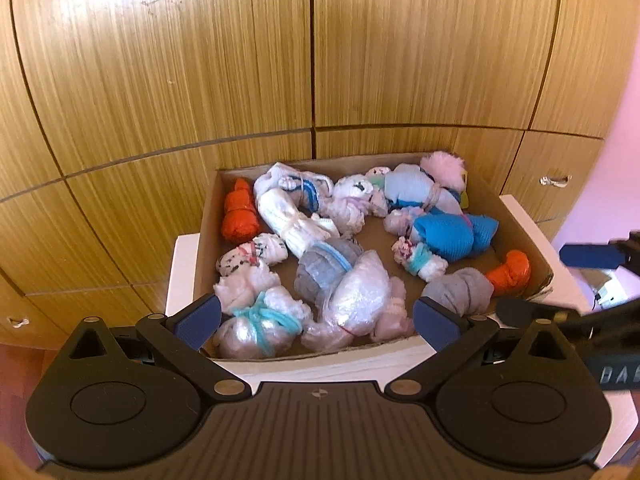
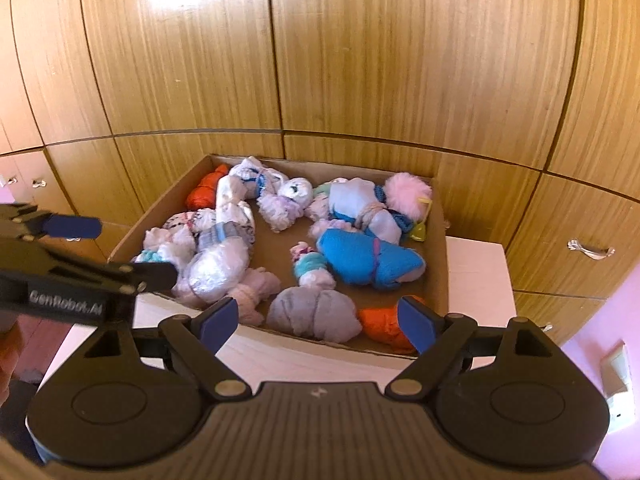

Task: Organize objects

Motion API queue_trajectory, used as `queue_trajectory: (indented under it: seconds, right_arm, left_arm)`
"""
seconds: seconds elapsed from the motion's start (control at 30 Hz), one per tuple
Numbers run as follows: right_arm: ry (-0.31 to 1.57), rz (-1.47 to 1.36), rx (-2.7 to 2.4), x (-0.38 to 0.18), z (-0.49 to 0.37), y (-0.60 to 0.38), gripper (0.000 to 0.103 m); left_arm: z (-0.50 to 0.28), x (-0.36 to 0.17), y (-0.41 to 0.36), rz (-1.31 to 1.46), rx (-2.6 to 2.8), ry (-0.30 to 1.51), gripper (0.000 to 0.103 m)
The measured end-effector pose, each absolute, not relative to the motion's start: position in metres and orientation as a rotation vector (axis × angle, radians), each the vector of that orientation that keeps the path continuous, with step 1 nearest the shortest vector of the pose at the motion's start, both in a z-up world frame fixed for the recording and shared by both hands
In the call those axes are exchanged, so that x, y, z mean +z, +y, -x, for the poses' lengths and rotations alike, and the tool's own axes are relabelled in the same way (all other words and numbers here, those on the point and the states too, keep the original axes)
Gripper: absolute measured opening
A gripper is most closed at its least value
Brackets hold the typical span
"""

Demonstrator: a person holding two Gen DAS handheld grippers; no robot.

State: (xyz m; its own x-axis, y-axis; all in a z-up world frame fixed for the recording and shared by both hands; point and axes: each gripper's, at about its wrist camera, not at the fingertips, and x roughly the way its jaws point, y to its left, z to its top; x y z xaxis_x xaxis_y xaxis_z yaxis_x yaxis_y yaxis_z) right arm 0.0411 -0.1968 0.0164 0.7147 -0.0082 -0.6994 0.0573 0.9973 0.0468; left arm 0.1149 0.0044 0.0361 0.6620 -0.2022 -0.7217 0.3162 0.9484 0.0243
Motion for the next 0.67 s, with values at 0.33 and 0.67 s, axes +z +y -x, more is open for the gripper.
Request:
queue_trajectory:
  seconds: [0.33,0.67]
  right_arm:
    - [0.755,-0.063,-0.013,0.022,-0.035,-0.190,0.085]
    - [0.743,-0.061,0.004,0.031,-0.035,-0.186,0.086]
  left_arm:
    - [-0.115,0.052,-0.001,-0.152,-0.287,0.755,0.103]
    - [-0.116,0.062,-0.007,-0.143,-0.299,0.760,0.102]
